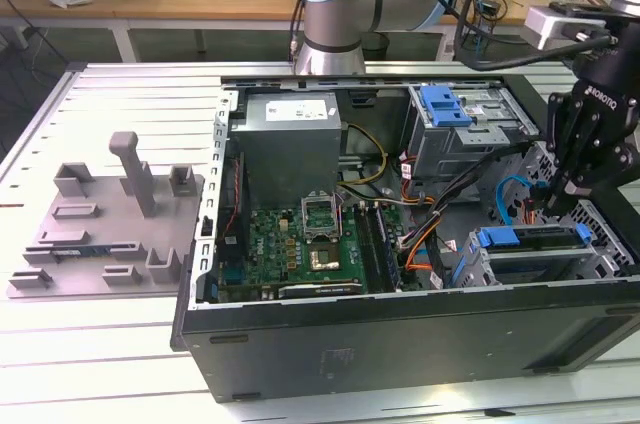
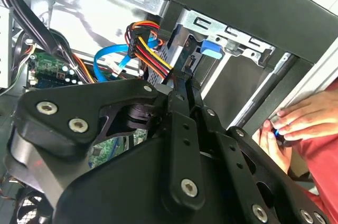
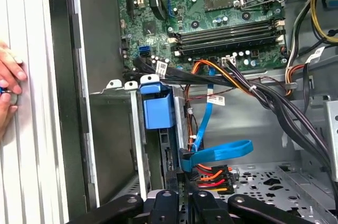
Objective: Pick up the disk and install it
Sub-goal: 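Insert the first disk wire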
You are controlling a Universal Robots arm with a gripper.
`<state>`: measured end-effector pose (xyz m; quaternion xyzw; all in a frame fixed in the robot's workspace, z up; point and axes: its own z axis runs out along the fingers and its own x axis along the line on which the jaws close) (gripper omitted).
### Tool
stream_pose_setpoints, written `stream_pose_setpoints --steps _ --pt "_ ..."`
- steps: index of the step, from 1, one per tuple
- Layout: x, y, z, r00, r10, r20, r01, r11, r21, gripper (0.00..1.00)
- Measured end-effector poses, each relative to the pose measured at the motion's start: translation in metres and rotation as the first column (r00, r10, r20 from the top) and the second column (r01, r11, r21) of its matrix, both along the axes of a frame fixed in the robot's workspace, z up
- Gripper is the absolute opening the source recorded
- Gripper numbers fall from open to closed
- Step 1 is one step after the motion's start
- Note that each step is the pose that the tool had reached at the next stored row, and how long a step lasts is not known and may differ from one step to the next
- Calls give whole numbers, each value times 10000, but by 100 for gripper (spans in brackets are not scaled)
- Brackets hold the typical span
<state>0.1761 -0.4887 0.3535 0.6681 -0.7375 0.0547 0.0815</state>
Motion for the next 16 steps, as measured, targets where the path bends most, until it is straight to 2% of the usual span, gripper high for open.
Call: stream_pose_setpoints --steps 2,9,16 --pt "-4 -25 0 10000 55 8 -55 9999 90 16" --pt "-11 -94 0 9998 192 30 -193 9994 279 16" --pt "-12 -99 0 9997 234 31 -235 9993 291 16"
